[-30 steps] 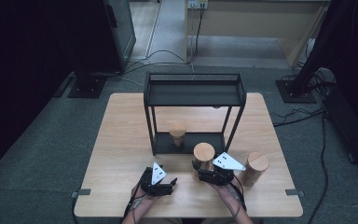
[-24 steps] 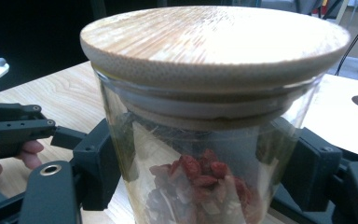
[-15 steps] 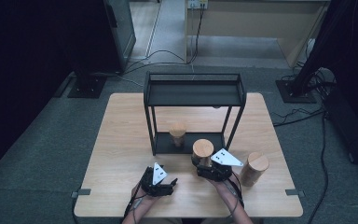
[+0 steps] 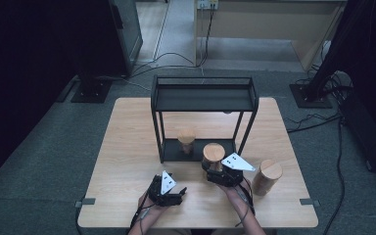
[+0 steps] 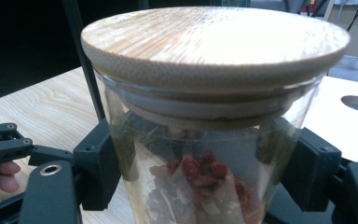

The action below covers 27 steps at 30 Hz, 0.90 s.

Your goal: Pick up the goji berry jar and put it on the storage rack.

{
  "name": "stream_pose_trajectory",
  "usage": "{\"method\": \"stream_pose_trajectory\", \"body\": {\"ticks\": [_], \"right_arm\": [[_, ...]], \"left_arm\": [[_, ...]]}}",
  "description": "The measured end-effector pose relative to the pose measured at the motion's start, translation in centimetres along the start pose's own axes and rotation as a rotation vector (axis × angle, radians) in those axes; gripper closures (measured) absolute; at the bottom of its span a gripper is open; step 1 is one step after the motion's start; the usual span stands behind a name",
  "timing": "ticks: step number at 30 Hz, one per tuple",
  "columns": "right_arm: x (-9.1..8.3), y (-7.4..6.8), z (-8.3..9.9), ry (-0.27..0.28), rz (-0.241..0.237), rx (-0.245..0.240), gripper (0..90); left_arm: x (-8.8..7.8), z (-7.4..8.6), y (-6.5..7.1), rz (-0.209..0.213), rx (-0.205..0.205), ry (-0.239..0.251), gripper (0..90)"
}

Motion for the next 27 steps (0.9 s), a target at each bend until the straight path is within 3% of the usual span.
{"method": "stream_pose_trajectory", "body": {"ticks": [14, 27], "right_arm": [[0.8, 0.7, 0.4, 0.001, -0.005, -0.005, 24.8], [1.5, 0.6, -0.3, -0.009, 0.006, -0.006, 24.8]], "left_arm": [[0.1, -0.1, 0.1, -0.002, 0.01, -0.008, 21.7], [0.2, -0.2, 0.1, 0.001, 0.015, -0.017, 21.7]]}}
Point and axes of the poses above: each handheld gripper's, and its own axes: x roughly forward along the jaws, z roughly out of its underside, y roughly to its right, the point moved 7 cm from there along x, roughly forward along the jaws, and after that the axes turned 8 degrees about z, right-handed, at the moved point
